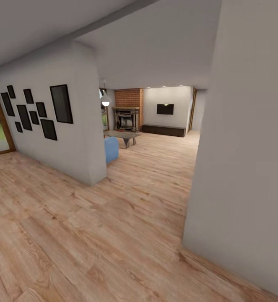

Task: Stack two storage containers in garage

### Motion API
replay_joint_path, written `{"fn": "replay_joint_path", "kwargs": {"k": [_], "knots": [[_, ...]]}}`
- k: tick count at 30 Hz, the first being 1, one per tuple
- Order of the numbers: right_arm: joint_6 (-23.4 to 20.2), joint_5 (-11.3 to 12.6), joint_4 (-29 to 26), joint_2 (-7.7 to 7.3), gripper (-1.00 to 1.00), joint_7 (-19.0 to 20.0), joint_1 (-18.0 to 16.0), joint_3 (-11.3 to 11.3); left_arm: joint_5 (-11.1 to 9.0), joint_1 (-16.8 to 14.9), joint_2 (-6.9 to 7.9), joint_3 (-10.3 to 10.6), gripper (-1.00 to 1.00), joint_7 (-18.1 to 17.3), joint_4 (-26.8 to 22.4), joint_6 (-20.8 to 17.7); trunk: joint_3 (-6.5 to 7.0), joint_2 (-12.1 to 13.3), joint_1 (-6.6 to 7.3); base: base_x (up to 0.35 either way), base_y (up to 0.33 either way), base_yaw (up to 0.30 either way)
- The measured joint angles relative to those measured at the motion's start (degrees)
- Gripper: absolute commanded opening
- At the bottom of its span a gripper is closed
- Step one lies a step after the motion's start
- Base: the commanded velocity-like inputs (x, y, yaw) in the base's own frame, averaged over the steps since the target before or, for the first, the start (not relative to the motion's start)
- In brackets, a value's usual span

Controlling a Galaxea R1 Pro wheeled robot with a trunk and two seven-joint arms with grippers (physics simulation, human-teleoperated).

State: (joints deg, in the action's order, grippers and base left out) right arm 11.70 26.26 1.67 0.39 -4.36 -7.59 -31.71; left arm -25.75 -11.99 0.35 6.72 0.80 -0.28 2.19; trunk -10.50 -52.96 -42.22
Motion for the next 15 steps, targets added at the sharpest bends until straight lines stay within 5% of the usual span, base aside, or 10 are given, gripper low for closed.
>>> {"fn": "replay_joint_path", "kwargs": {"k": [6, 15], "knots": [[-0.3, -0.1, 0.0, 0.19, 1.0, 0.0, 0.0, 0.0, 0.0, 0.0, 0.0, 0.0, 1.0, 0.0, 0.0, -0.1, 0.0, 0.0, 0.0, 0.326, 0.0, 0.024], [-0.1, -0.1, 0.0, 0.12, 1.0, 0.0, 0.0, -0.1, 0.0, 0.0, 0.0, 0.0, 1.0, 0.0, 0.0, -0.1, 0.0, 0.0, 0.0, 0.326, 0.0, 0.23]]}}
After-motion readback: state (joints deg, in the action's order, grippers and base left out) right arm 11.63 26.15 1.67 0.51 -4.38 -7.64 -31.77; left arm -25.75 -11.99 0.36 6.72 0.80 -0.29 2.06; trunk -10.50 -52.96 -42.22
